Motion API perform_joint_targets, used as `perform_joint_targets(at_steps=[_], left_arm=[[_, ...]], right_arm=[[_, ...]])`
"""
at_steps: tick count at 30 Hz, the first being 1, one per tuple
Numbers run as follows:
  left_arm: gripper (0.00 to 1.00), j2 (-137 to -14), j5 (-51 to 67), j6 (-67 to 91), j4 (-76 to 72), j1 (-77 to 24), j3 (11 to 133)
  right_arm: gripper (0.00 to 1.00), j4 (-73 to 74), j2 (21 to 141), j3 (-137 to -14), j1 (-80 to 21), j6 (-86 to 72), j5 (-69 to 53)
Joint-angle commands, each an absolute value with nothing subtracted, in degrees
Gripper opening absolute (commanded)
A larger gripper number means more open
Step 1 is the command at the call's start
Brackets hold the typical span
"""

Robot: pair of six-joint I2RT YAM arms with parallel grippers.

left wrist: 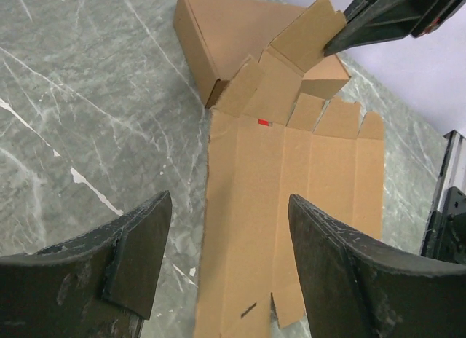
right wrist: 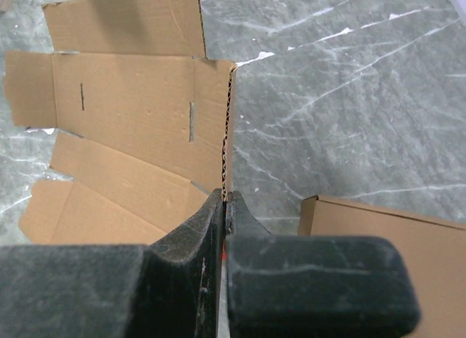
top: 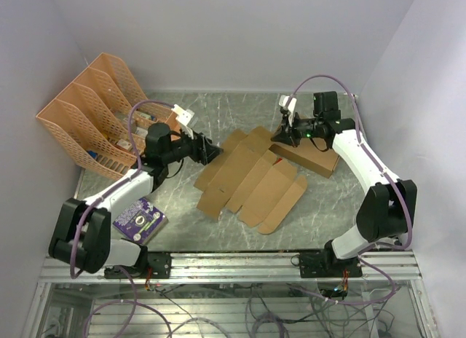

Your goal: Fold the paper box

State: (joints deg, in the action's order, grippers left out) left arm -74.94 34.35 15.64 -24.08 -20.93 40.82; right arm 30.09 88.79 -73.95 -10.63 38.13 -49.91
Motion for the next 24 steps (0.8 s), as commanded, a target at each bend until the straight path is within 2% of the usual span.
perform_joint_targets(at_steps=[1, 5, 8, 10, 11, 16, 18, 20, 22, 24], left_arm=[[0.75, -78.85, 36.09, 10.88, -20.69, -20.48, 44.12], [0.72, -80.60, 33.50, 9.21, -21.37, -20.48, 43.16], [0.65, -81.74, 34.22, 8.76, -22.10, -20.48, 43.36], [0.55, -83.43, 36.70, 9.14, -21.94, -20.48, 44.39], [0.45, -84.34, 38.13, 9.47, -21.80, -20.48, 45.10], [0.12, -88.57, 43.22, 10.07, -16.05, -20.48, 49.19], [0.07, -87.51, 43.14, 10.17, -15.13, -20.48, 49.41], [0.07, -84.32, 40.75, 12.00, -17.83, -20.47, 47.63], [0.07, -80.25, 38.54, 14.62, -21.77, -20.39, 44.72], [0.07, -75.71, 36.45, 17.93, -26.25, -20.30, 40.29]], right_arm=[[0.00, 32.03, 90.49, -77.60, -11.55, 41.50, -49.77], [0.00, 33.59, 91.21, -79.23, -12.36, 42.89, -50.09], [0.00, 33.81, 91.18, -79.53, -13.03, 43.52, -50.11], [0.00, 33.97, 91.34, -79.74, -13.39, 43.64, -50.02], [0.00, 34.11, 91.35, -79.99, -13.60, 43.67, -50.01], [0.00, 34.30, 91.80, -80.82, -13.86, 42.58, -50.49], [0.00, 33.53, 91.55, -80.83, -13.77, 40.32, -50.58], [0.18, 32.06, 90.92, -80.74, -13.76, 37.51, -50.23], [0.46, 30.94, 89.95, -80.77, -13.54, 34.15, -49.57], [0.66, 29.34, 87.96, -80.23, -12.70, 30.47, -50.42]])
